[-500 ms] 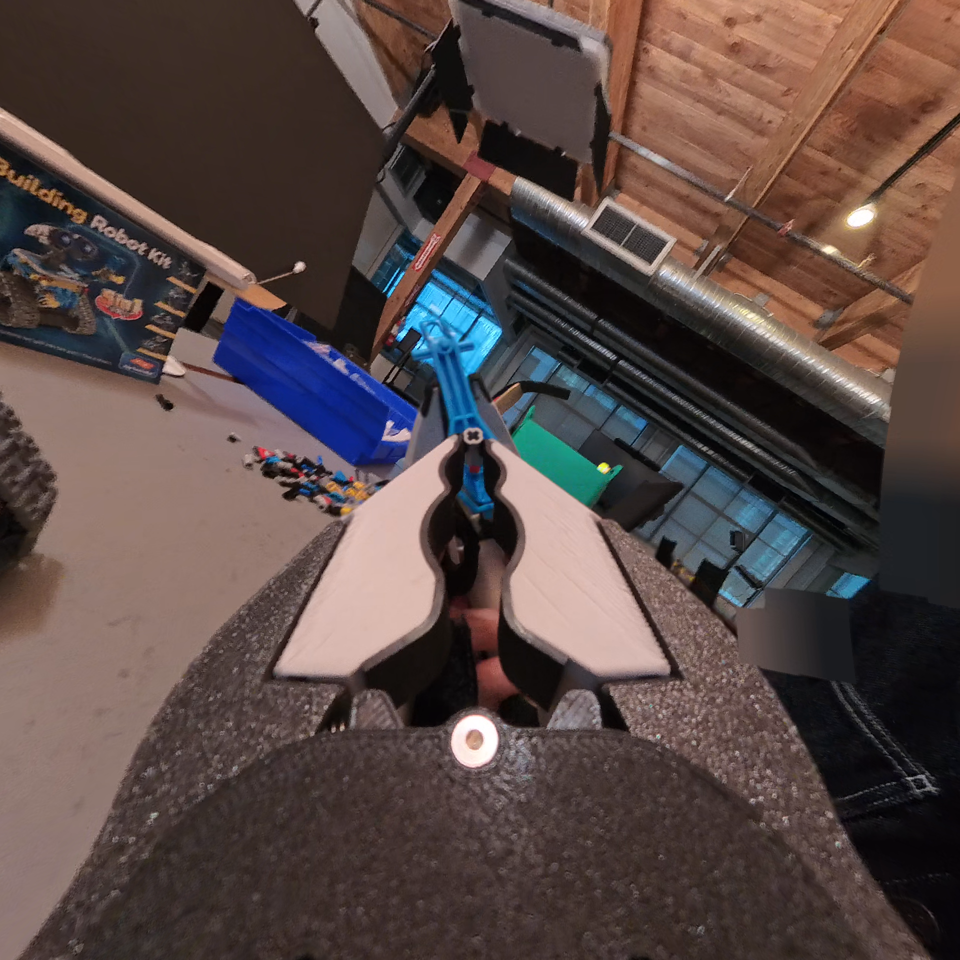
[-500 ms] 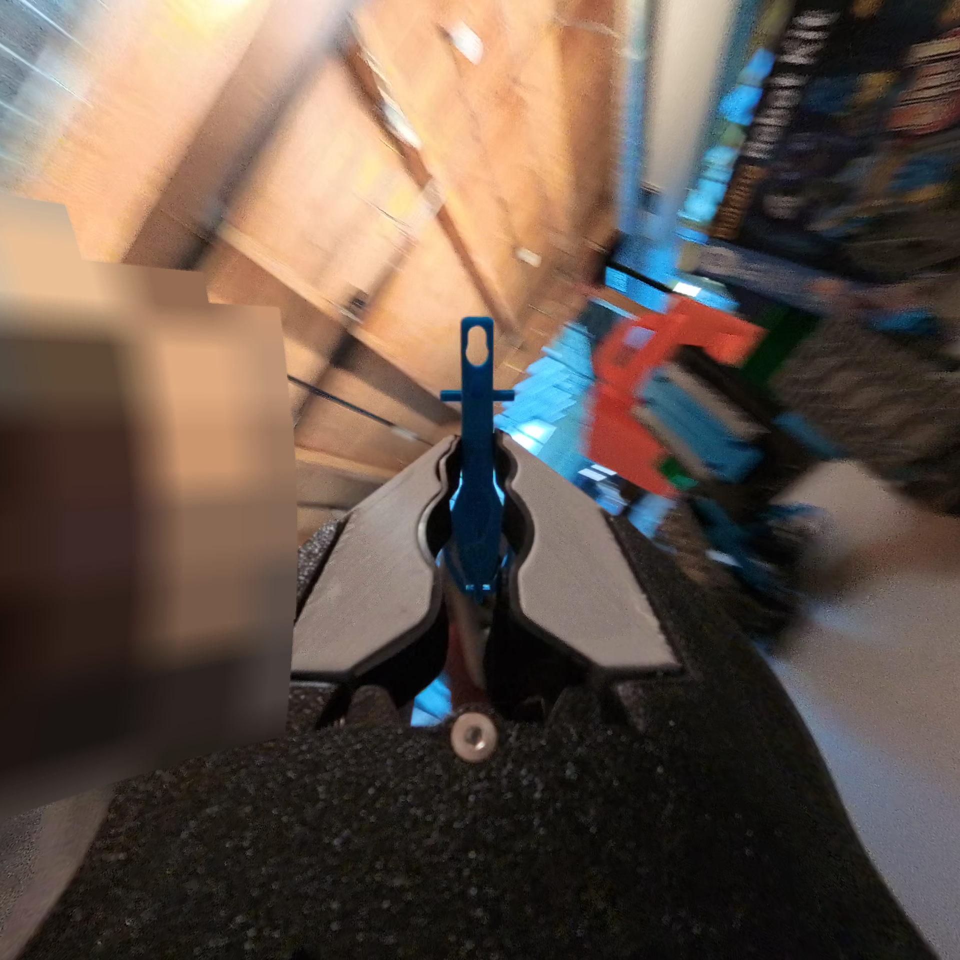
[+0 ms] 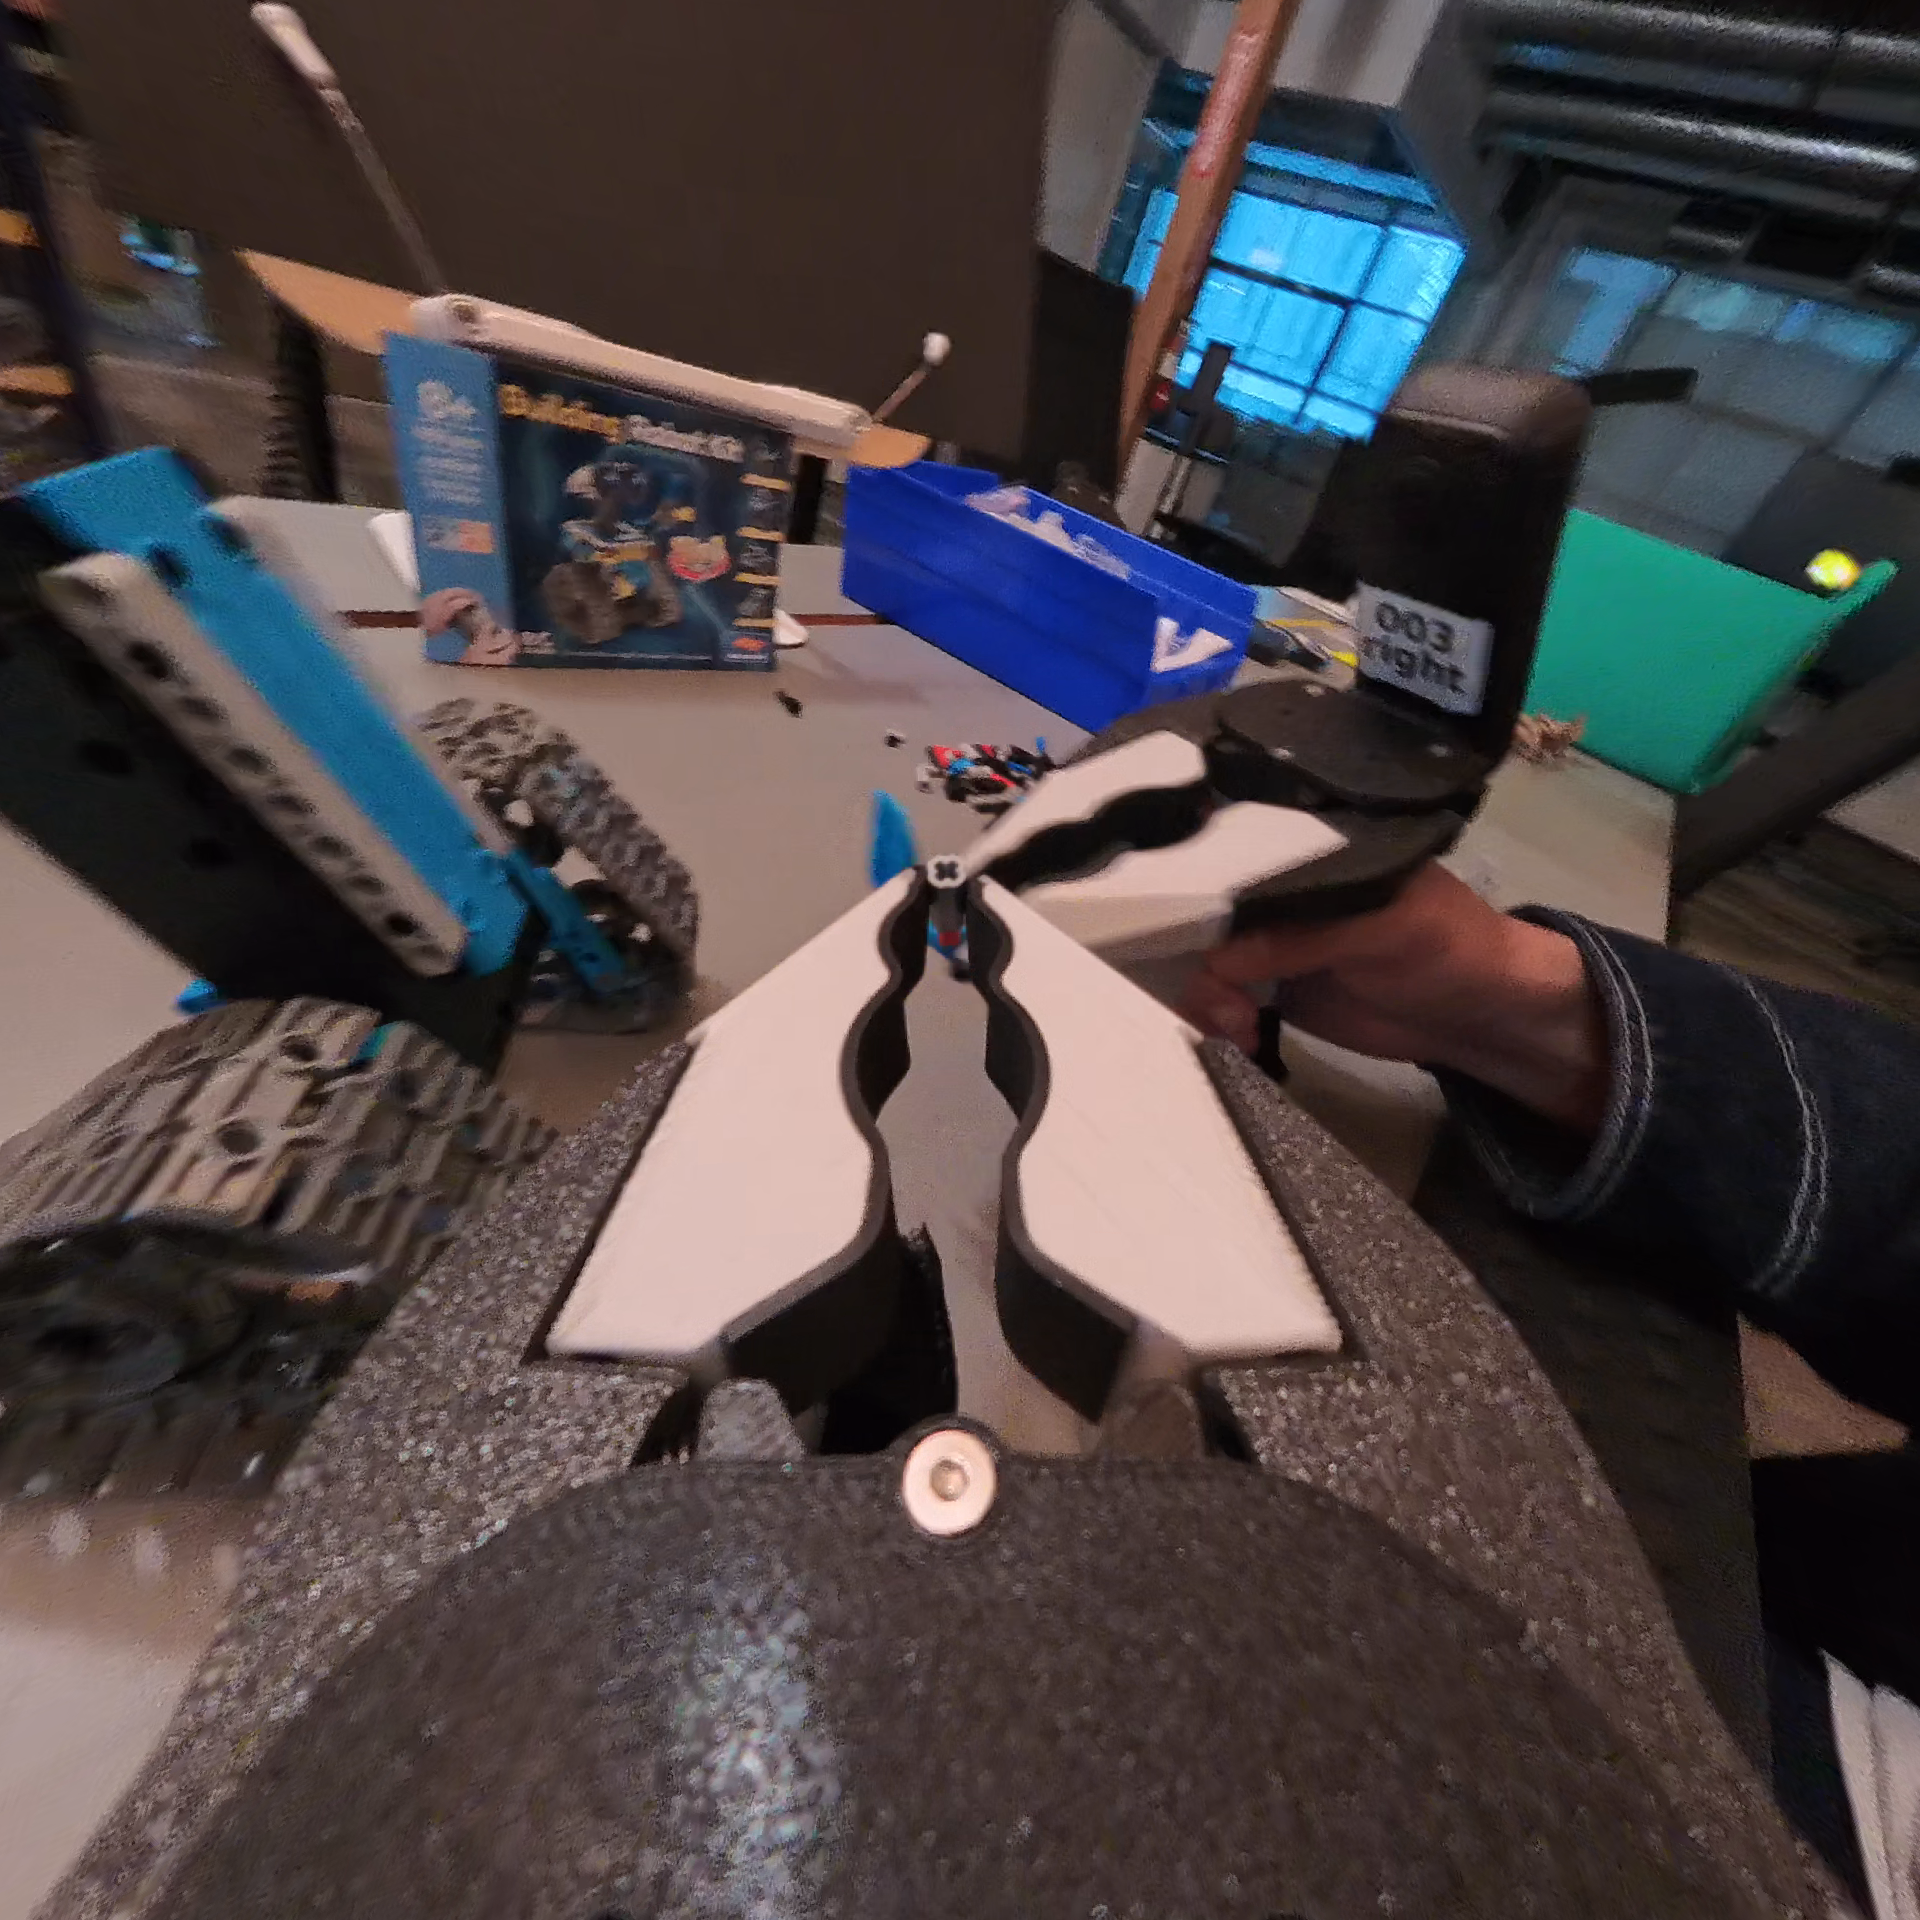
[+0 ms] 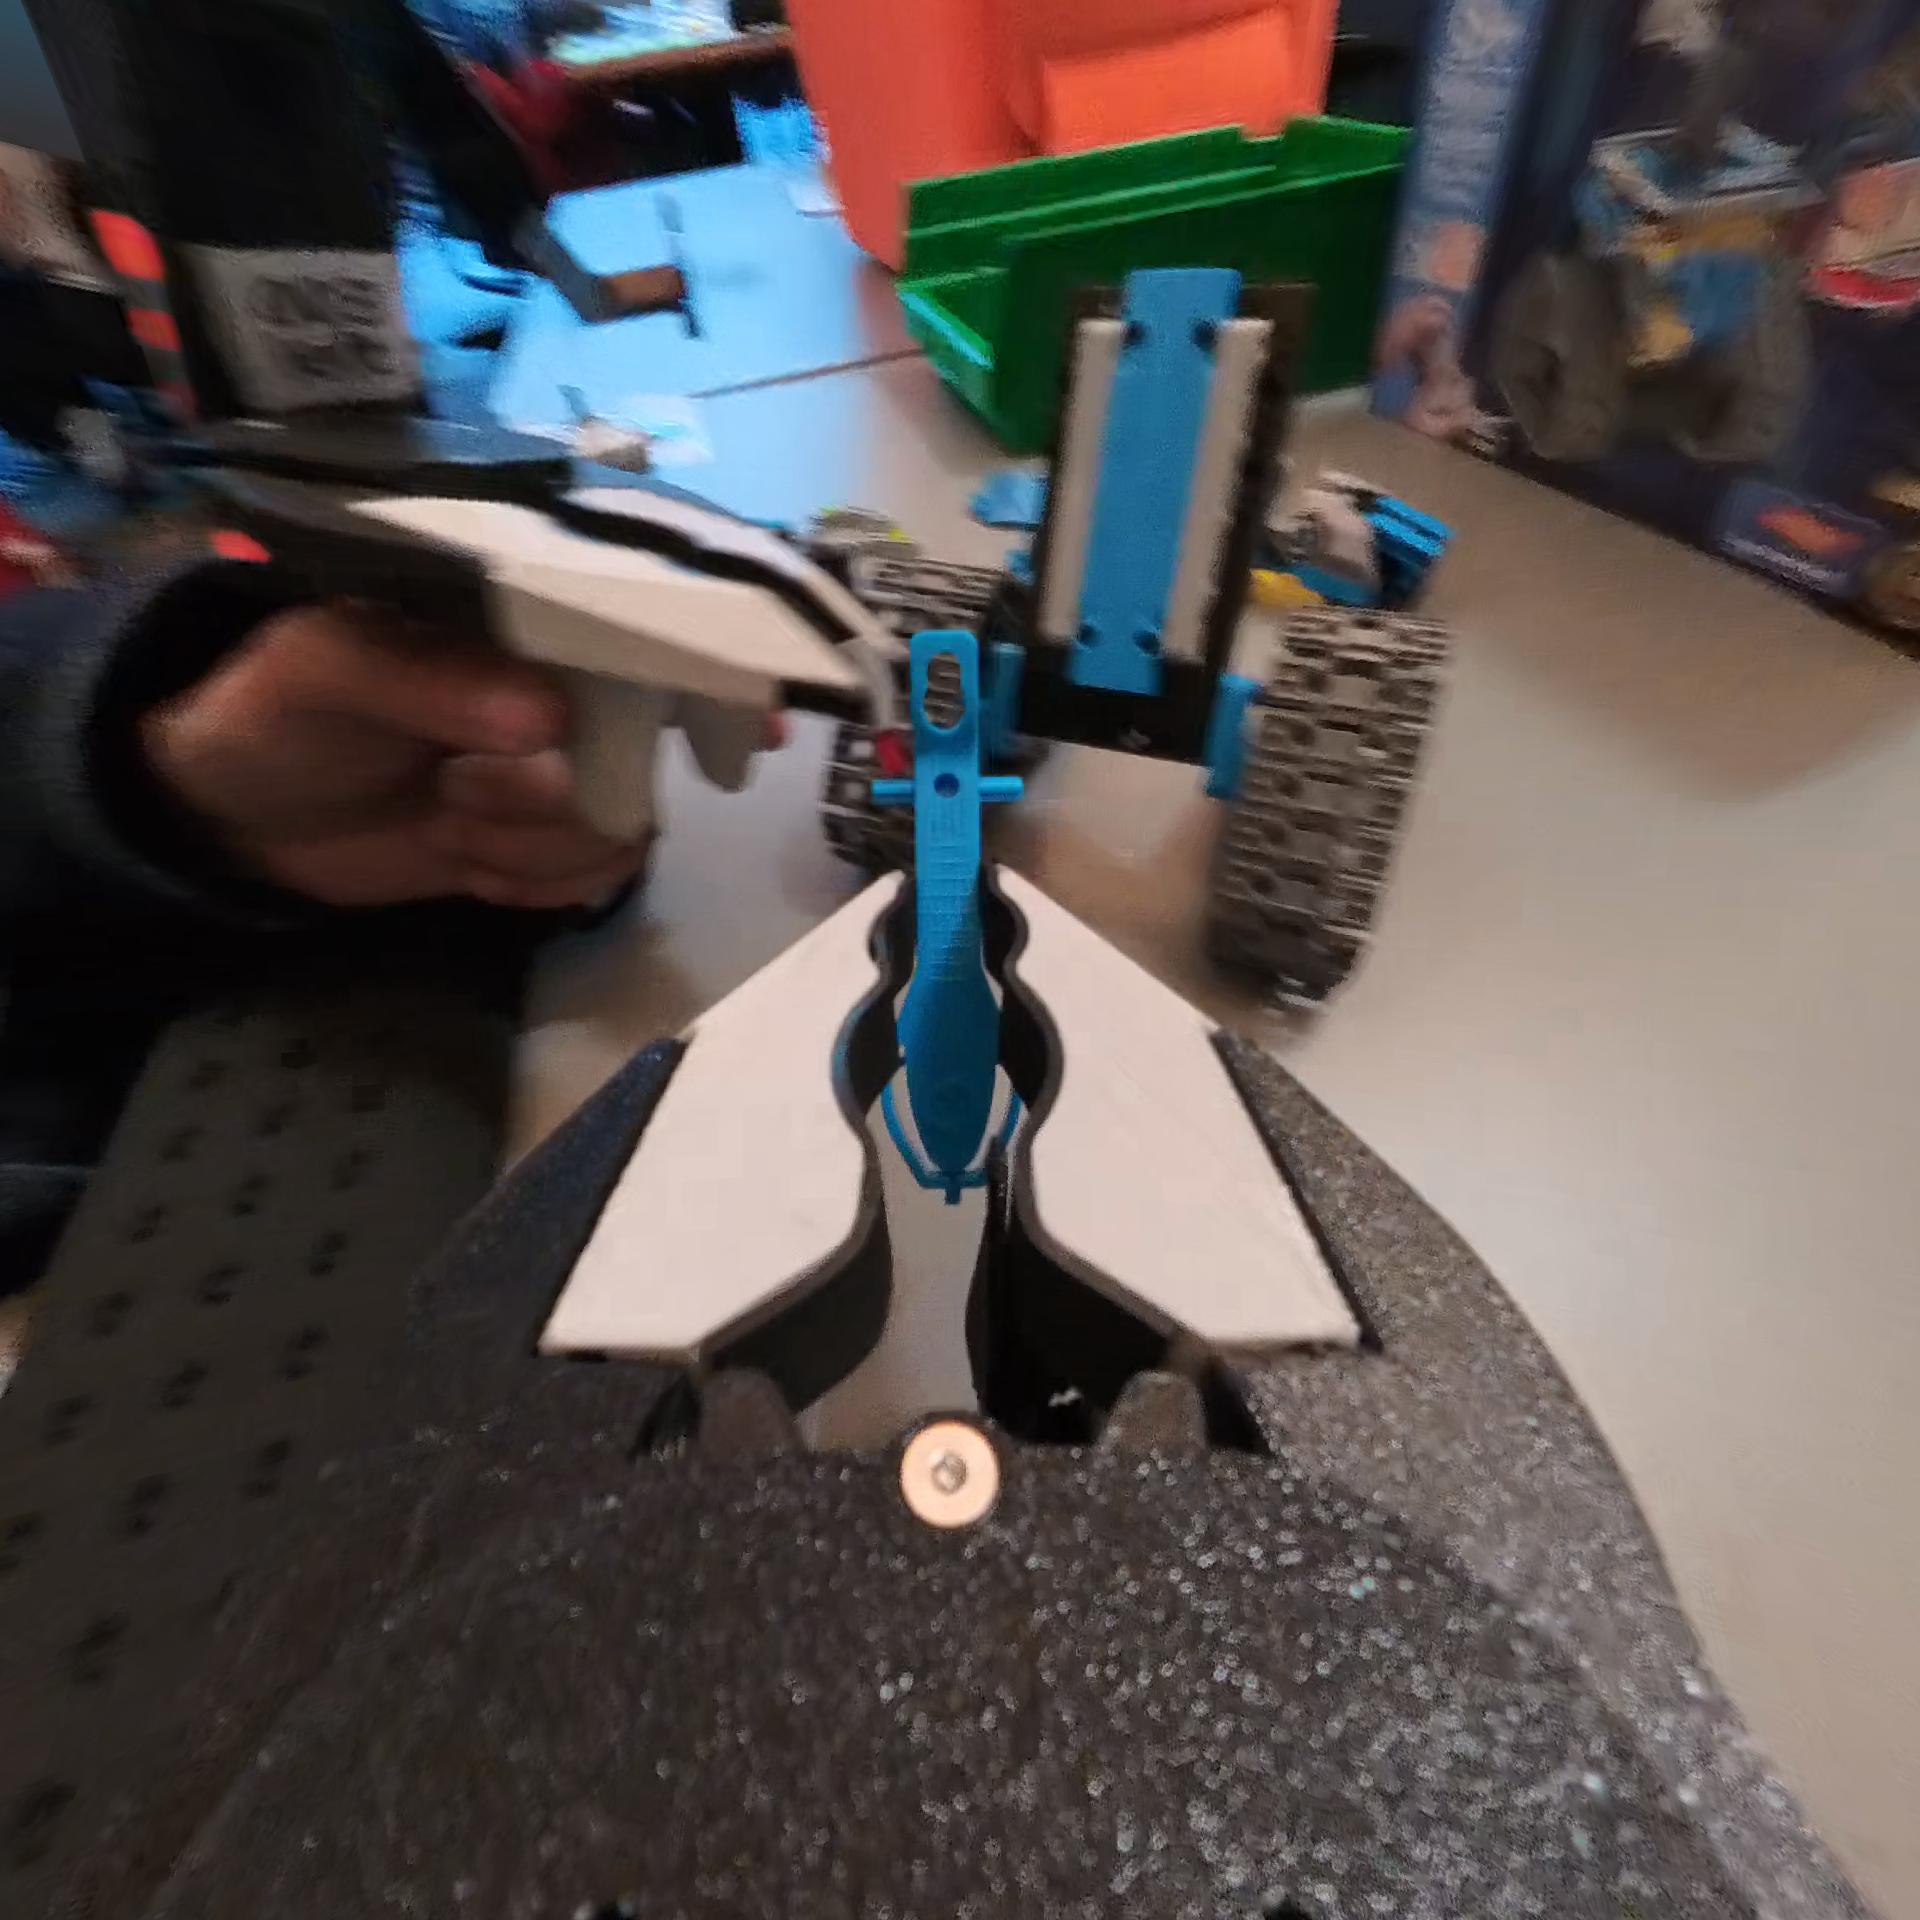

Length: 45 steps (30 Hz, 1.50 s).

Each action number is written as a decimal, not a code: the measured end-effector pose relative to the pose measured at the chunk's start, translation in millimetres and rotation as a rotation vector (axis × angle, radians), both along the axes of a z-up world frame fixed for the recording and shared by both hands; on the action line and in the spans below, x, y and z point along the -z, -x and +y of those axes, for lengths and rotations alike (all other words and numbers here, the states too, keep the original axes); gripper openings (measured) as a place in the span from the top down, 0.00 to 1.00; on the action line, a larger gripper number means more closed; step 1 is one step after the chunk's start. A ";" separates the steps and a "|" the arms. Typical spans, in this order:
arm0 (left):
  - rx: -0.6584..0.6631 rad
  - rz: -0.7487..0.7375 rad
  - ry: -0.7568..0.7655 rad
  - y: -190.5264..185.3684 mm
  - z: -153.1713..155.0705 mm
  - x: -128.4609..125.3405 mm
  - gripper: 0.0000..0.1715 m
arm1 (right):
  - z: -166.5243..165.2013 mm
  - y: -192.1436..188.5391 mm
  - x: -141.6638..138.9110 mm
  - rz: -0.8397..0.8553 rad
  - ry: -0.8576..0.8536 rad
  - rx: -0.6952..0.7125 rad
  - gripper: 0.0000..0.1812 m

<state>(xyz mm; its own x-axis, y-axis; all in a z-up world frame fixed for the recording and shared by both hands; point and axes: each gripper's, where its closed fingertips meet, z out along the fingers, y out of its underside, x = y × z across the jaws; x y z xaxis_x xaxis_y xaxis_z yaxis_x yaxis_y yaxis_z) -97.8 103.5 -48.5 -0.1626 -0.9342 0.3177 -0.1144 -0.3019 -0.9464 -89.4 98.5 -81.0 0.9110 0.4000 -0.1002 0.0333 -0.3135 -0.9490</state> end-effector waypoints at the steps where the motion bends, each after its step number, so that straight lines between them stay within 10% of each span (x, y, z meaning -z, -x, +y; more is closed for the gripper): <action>1: -0.009 -0.011 0.036 0.8 4.7 -1.9 0.97 | -0.7 4.8 -0.1 0.019 0.010 -0.023 0.94; 7: -0.027 -0.014 0.093 3.2 13.8 -1.6 0.97 | -7.7 3.4 -19.7 0.088 -0.077 -0.035 0.94; 18: 0.113 0.159 -0.172 -9.5 -30.2 30.6 0.97 | -29.8 5.3 48.8 -0.212 0.221 -0.090 0.98; 27: 0.227 0.187 -0.101 1.2 -22.5 33.4 0.97 | -88.1 -25.9 63.8 -0.236 0.433 -0.110 0.73; 33: 0.349 0.336 -0.128 5.5 -34.6 60.5 0.97 | -50.2 3.3 11.7 -0.062 0.237 -0.169 0.80; 45: 0.388 0.445 -0.155 3.4 -40.4 80.9 0.97 | -18.1 17.2 42.4 0.016 0.299 -0.198 1.00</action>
